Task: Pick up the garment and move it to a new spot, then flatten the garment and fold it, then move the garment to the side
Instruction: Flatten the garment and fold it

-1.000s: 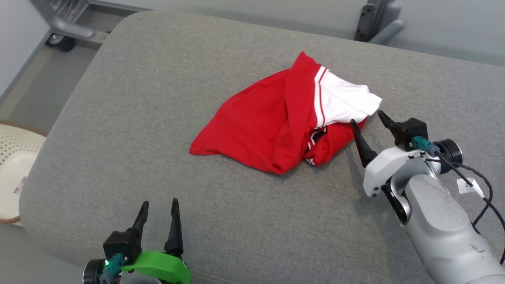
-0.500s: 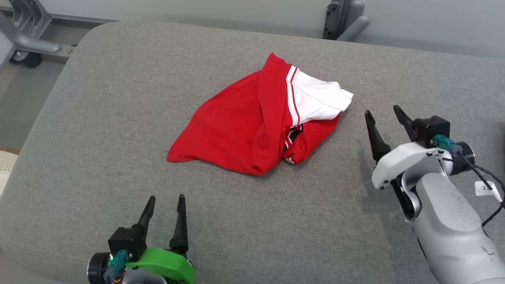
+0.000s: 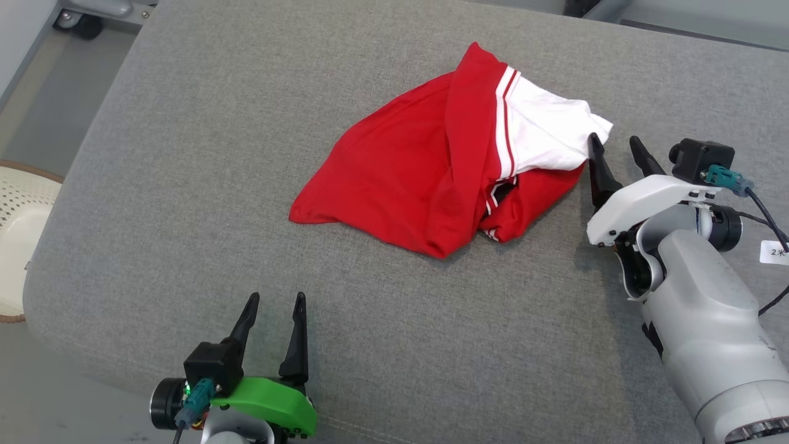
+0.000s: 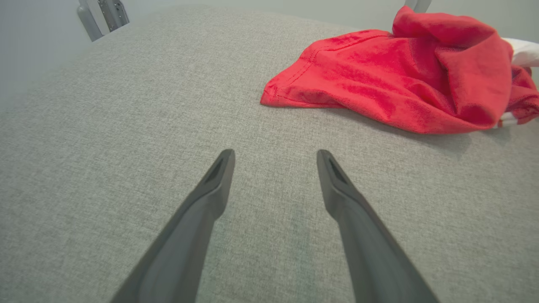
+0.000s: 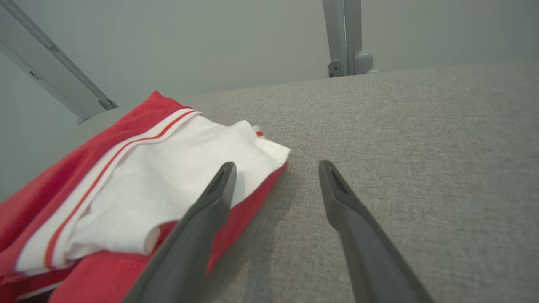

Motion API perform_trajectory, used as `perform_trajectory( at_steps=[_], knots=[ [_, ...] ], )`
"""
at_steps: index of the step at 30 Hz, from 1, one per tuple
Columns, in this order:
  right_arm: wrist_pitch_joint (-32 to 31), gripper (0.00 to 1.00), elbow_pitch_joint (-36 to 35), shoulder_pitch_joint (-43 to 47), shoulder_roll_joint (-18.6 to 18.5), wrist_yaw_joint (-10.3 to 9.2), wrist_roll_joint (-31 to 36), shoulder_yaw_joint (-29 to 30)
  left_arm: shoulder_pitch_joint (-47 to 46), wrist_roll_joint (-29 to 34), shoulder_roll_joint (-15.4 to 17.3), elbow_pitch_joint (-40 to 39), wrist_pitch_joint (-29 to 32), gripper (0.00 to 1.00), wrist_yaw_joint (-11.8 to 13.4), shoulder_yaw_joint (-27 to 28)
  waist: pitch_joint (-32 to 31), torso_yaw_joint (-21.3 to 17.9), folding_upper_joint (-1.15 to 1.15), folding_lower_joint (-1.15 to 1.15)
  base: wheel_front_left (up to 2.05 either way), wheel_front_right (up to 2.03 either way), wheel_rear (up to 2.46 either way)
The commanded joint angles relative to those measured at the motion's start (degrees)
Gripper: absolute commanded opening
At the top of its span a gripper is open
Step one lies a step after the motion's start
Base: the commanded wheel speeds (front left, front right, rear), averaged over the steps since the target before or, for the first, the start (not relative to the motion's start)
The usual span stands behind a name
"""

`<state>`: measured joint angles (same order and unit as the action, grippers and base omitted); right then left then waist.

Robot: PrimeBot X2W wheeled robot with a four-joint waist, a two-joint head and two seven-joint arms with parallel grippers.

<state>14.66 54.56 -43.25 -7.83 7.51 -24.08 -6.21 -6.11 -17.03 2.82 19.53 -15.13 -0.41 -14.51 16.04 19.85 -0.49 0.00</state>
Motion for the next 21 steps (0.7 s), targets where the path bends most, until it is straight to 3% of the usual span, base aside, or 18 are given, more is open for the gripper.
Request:
perform_trajectory(
  at_steps=[1,13,15,18,21],
  knots=[
    [-0.07,1.0,0.79,-0.85,-0.17,-0.05,-1.02,-0.12,-0.76,0.01,0.18,0.02,0.02,1.0,0.34,0.03,0.79,0.73,0.49,0.0,0.0,0.0,0.0],
    [0.48,1.0,1.08,-3.22,-1.61,-0.05,-8.38,-4.84,-1.73,-1.31,0.18,-0.22,0.02,1.0,1.0,-1.07,2.91,0.92,0.49,0.0,0.0,0.0,0.0],
    [0.45,0.97,0.84,-3.41,-1.65,-0.05,-9.04,-5.28,-1.82,-1.35,0.18,-0.22,0.02,1.0,1.04,-1.13,3.06,0.94,0.49,0.0,0.0,0.0,0.0],
    [0.51,0.84,0.78,-3.66,-2.16,-0.05,-10.19,-6.52,-1.85,-1.51,0.19,-0.11,0.02,1.0,1.07,-1.21,3.31,0.97,0.49,0.0,0.0,0.0,0.0],
    [0.54,0.82,1.28,-3.79,-2.78,-0.05,-11.09,-7.27,-1.96,-1.67,0.19,-0.02,0.02,1.0,1.21,-1.46,3.49,1.14,0.49,0.0,0.0,0.0,0.0]
  ],
)
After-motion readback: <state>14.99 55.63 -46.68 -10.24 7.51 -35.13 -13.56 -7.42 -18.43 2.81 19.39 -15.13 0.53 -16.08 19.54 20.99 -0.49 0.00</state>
